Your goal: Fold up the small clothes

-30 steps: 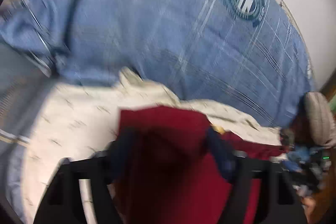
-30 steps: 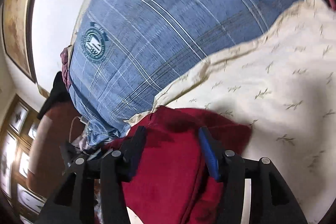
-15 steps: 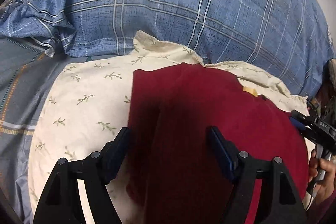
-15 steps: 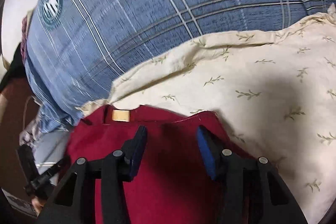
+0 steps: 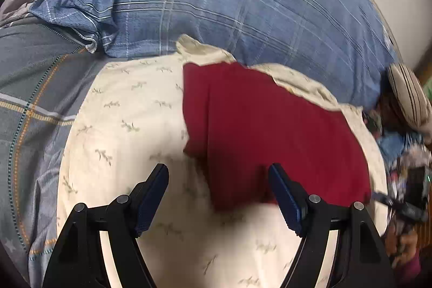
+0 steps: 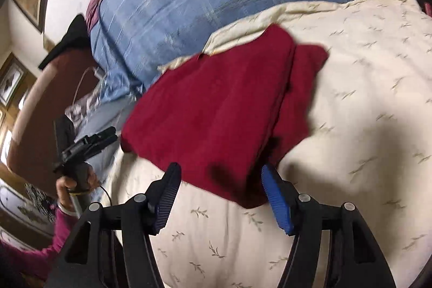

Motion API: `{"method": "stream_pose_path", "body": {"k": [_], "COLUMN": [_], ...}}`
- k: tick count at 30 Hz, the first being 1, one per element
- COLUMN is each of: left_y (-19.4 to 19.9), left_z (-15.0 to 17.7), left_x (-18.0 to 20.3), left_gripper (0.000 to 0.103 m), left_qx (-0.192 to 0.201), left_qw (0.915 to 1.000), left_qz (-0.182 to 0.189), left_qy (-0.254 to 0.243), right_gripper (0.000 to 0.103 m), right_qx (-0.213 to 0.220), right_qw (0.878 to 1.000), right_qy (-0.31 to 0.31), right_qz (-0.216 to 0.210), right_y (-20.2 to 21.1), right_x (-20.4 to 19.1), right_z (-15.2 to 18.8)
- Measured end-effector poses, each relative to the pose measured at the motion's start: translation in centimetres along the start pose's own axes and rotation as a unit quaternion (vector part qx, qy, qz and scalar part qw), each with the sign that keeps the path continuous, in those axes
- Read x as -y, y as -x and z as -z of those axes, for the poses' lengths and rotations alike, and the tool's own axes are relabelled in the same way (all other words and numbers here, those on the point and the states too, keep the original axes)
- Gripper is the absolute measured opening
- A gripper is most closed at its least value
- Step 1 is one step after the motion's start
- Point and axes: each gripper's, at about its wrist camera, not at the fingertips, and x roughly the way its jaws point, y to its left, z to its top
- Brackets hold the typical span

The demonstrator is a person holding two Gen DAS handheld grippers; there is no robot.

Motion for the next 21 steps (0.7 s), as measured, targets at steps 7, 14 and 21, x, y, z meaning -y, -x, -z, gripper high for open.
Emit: {"method": "stream_pose_path", "body": {"k": [7,14,21], "left_y": [-0.2,-3.7,0.1], "left_z": [1.2,0.7,1.2], "left_x": [-0.1,-1.1,-4.6], "left_gripper": [0.073,0.015,0.01], "left_qx": [-0.011,-0.06,-0.028], "left_qw": [0.9968,0.9953,0.9974], "left_qz": [0.069,0.05,0.066], "left_qy": [-0.038,-0.057,-0.01], "right_gripper": [0.024,0.009,0.007], "right_qx": [0.024,0.06,0.066], "right_qw": [0.999,0.994,0.994], "right_qy": [-0.032,-0.079,-0.079], "right_qz": [-0.005,-0.037,-0.027], "right_y": [-1.5,-0.8,0.7], "right_x": [0.3,1.0,0.8], "right_z": [0.0,-0.5,-1.2]}}
